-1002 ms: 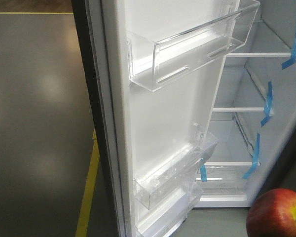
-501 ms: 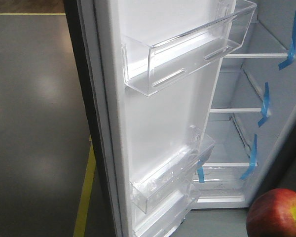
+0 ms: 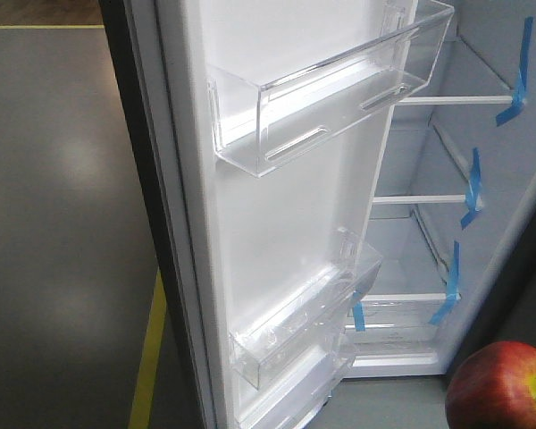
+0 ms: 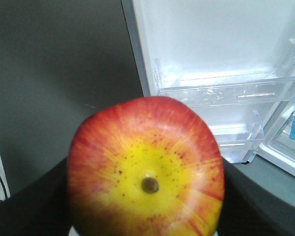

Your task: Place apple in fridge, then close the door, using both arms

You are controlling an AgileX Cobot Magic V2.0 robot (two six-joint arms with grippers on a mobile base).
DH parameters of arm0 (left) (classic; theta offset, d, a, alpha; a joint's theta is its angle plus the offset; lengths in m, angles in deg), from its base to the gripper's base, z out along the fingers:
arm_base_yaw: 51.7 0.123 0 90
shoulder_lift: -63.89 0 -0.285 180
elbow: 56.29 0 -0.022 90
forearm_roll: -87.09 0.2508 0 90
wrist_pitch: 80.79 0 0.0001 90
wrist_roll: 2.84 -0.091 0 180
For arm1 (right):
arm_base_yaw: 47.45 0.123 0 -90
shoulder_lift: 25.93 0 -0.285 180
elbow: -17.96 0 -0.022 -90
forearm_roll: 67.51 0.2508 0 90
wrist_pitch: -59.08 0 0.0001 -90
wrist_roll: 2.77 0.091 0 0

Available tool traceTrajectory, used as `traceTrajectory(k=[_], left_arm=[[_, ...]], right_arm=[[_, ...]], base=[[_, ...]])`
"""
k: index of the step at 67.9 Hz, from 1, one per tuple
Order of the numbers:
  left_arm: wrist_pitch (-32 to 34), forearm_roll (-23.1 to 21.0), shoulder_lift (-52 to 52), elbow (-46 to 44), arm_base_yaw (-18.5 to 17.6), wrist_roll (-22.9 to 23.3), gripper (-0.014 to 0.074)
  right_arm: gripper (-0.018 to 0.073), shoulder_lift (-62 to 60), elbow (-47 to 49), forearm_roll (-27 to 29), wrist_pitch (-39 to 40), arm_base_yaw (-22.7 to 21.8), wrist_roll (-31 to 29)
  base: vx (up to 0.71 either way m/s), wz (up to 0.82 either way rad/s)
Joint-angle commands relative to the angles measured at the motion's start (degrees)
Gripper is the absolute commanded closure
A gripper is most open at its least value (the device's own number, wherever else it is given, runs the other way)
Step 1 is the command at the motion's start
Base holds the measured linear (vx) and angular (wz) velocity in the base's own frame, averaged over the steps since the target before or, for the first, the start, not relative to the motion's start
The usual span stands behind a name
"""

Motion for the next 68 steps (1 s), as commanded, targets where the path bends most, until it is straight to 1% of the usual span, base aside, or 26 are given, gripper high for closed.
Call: traceTrajectory(k=[1,54,63,68], left_arm=[[4.39,-0.25,0.89,1.64,-0.05,0.46,0.0602],[4.39,-0.25,0.89,1.64,-0.05,0.46,0.0602],[4.39,-0.25,0.89,1.64,-0.05,0.46,0.0602],[4.39,-0.25,0.89,1.64,-0.05,0.46,0.0602]], right_arm=[[0.0347,0.19,1.50,0.61,3.76,0.17,0.00],[0.0347,0.19,1.50,0.63,3.83,0.17,0.07],[0.0347,0.19,1.50,0.28,6.71,0.17,-0.18],[0.0347,0.19,1.50,-1.43,9.46,0.17,-0.08]], base=[[0.01,-0.03],[0.00,0.00],[0.00,0.00],[0.00,0.00]])
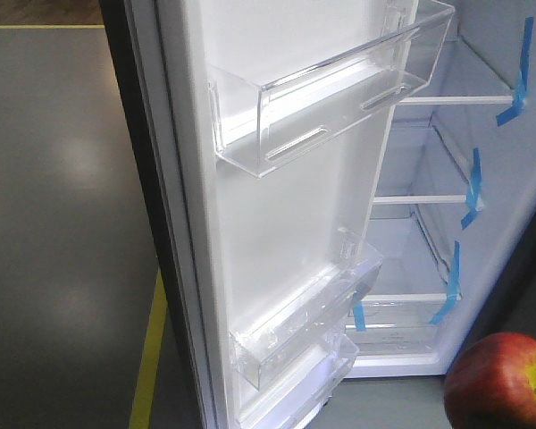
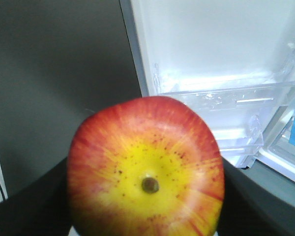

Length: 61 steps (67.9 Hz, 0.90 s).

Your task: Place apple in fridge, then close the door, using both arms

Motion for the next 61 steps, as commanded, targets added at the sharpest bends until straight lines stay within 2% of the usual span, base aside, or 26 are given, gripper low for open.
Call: traceTrajectory(k=[1,6,14,21,28,48,61], left_arm=[[4.39,-0.25,0.89,1.64,-0.05,0.46,0.0602],[4.39,-0.25,0.89,1.64,-0.05,0.46,0.0602],[4.39,-0.25,0.89,1.64,-0.05,0.46,0.0602],[4.39,-0.25,0.89,1.64,-0.05,0.46,0.0602],[4.39,-0.25,0.89,1.64,-0.05,0.46,0.0602],[4.39,-0.25,0.89,1.64,-0.05,0.46,0.0602],[4.39,-0.25,0.89,1.64,-0.05,0.46,0.0602]], right_arm=[[0.0347,0.28,1.50,-1.84,8.40,0.17,0.04],[0.0347,0.95,1.85,-5.14,12.87,0.11,2.25],[0.0344,3.51,4.79,-13.15,18.19,0.11,9.37],[0.0344,7.45,9.91,-19.77,18.36,0.11,15.00],[0.0341,11.98,16.34,-24.74,16.43,0.11,17.83],[0.0333,26.90,40.04,-30.24,3.30,0.11,15.74],[0.0330,37.47,56.55,-29.19,-3.26,0.06,10.62]], base=[[0.00,0.00],[0.00,0.00],[0.00,0.00],[0.00,0.00],[0.00,0.00],[0.00,0.00],[0.00,0.00]])
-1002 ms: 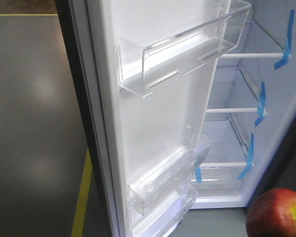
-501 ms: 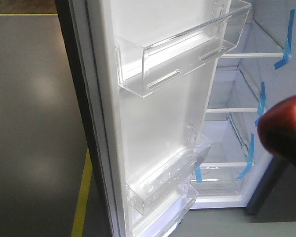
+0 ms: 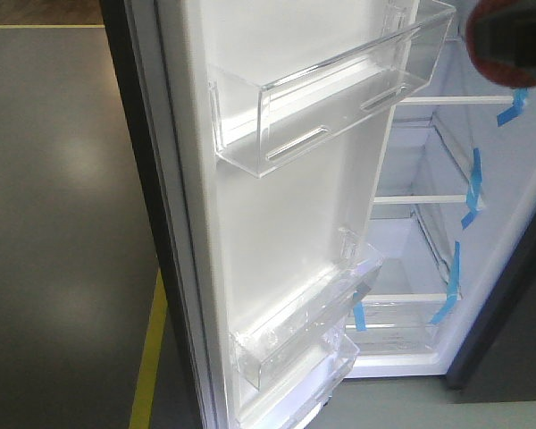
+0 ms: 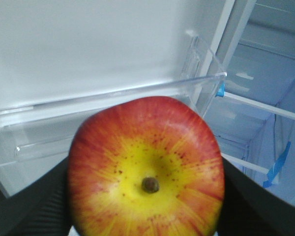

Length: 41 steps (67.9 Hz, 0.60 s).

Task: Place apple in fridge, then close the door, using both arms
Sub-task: 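Raise the right gripper and lower the apple into the upper door bin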

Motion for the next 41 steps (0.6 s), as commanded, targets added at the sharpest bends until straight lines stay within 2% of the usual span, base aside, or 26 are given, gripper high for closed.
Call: traceTrajectory(k=[1,13,26,33,41], left_arm=[[4.39,-0.25,0.89,1.64,-0.05,0.46,0.0602],[4.39,-0.25,0.89,1.64,-0.05,0.46,0.0602],[4.39,-0.25,0.89,1.64,-0.05,0.46,0.0602],[4.39,-0.25,0.89,1.64,-0.05,0.46,0.0602],[4.39,-0.25,0.89,1.64,-0.05,0.46,0.0602]], right_arm=[[0.0330,4.24,9.22,-0.95,0.56,0.06,-2.80],[0.0326,12.74,22.81,-0.77,-2.55,0.06,-3.16],[0.0320,20.26,32.63,0.85,-4.02,-0.68,-4.22],[0.0319,24.03,36.06,7.79,-5.12,-5.57,-7.03],[0.0317,27.04,37.17,21.01,-2.92,-12.53,-11.98]], base=[[0.00,0.00],[0.00,0.00],[0.00,0.00],[0.00,0.00],[0.00,0.00]])
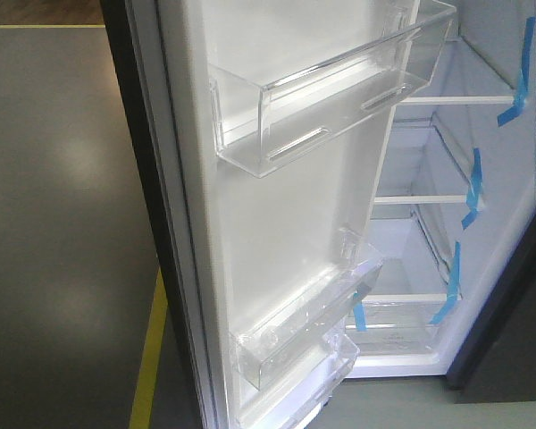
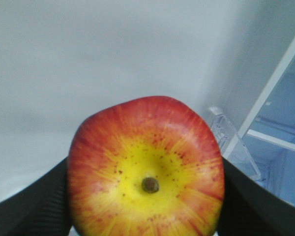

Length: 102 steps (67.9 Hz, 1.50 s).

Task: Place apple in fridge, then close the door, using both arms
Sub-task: 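Raise the right gripper and lower the apple into the upper door bin, then open the right gripper and withdraw it from the apple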

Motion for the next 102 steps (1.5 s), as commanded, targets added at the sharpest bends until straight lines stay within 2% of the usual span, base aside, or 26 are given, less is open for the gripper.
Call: traceTrajectory(k=[1,9,15,35,54,63,77,83,89,102], left_arm=[[4.39,-0.25,0.89,1.64,-0.05,0.46,0.0602],[4.39,-0.25,0.89,1.64,-0.05,0.46,0.0602],[4.39,-0.25,0.89,1.64,-0.05,0.46,0.0602],[4.39,-0.25,0.89,1.64,-0.05,0.46,0.0602],[4.39,-0.25,0.89,1.64,-0.05,0.46,0.0602],[4.39,-0.25,0.89,1.64,-0.05,0.46,0.0602],[4.39,-0.25,0.89,1.64,-0.05,0.46,0.0602],[4.39,-0.25,0.89,1.64,-0.05,0.46,0.0602],[4.39,-0.25,0.89,1.64,-0.05,0.46,0.0602],[4.39,-0.25,0.89,1.64,-0.05,0.46,0.0602]], right_arm=[[0.0316,0.71,2.12,9.88,6.16,-5.63,-5.01],[0.0314,3.03,2.12,21.44,8.98,-9.60,-9.47],[0.0314,4.91,2.12,26.94,10.03,-10.96,-12.95],[0.0314,9.78,2.12,26.32,9.18,-10.96,-14.56],[0.0301,12.07,2.12,26.28,3.47,-10.96,-15.14],[0.0221,12.08,2.12,26.33,2.97,-10.96,-15.18],[0.0001,11.93,2.12,26.33,2.78,-10.96,-14.19],[-0.0066,11.64,2.12,26.33,2.74,-10.96,-14.19],[-0.0097,10.70,2.12,26.27,2.99,-10.77,-14.19],[-0.0084,7.13,2.12,26.22,0.83,-10.77,-14.07]], base=[[0.00,0.00],[0.00,0.00],[0.00,0.00],[0.00,0.00],[0.00,0.00],[0.00,0.00],[0.00,0.00],[0.00,0.00],[0.00,0.00],[0.00,0.00]])
